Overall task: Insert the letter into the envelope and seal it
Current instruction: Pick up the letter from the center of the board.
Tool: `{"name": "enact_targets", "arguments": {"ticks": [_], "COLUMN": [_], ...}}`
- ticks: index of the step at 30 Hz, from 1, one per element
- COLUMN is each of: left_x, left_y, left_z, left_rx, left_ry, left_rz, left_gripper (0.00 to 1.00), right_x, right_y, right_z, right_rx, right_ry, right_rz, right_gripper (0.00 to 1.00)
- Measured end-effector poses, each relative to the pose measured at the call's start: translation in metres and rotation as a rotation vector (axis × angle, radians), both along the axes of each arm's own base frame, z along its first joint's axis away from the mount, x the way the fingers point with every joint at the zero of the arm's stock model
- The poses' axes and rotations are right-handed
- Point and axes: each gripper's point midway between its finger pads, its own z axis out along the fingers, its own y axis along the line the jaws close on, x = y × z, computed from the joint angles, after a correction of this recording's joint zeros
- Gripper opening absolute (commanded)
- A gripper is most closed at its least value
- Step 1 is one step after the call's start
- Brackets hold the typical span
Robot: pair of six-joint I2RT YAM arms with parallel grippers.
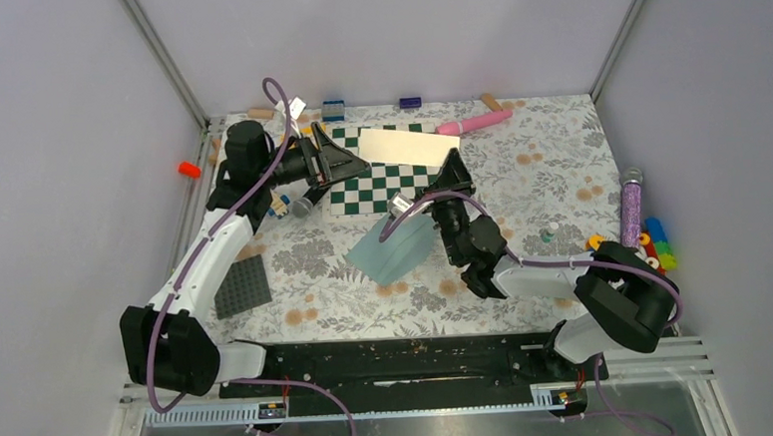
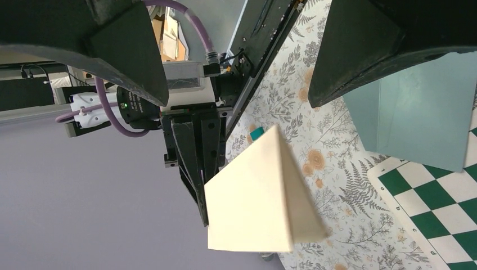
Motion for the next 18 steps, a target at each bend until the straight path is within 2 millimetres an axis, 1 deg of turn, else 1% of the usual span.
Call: {"name": "enact_targets", "arguments": {"ticks": [5, 10, 13, 18], "left_x": [0.002, 0.005, 0.011, 0.02], "left_y": [0.002, 0.002, 0.0, -0.002], "left_z": [0.002, 0.005, 0.003, -0.002], "left_rx": [-0.007, -0.02, -0.02, -0.022], "left_ry": [-0.004, -0.002, 0.01, 0.038], "left_rz": [0.011, 0.012, 0.012, 0.012], "left_gripper": [0.98, 0.89, 0.8, 0.59], "right_x": [-0.004, -0.007, -0.008, -0.009], "right_y": [0.001, 0.004, 0.006, 0.012], "right_z": [0.003, 0.004, 0.003, -0.002], "right_rx": [0.001, 0.005, 0.004, -0.006], "right_ry": [-0.011, -0.013, -0.012, -0.001], "right_rz": [-0.008, -0.002, 0.006, 0.014], "right_gripper": [0.0, 0.0, 0.0, 0.0]}}
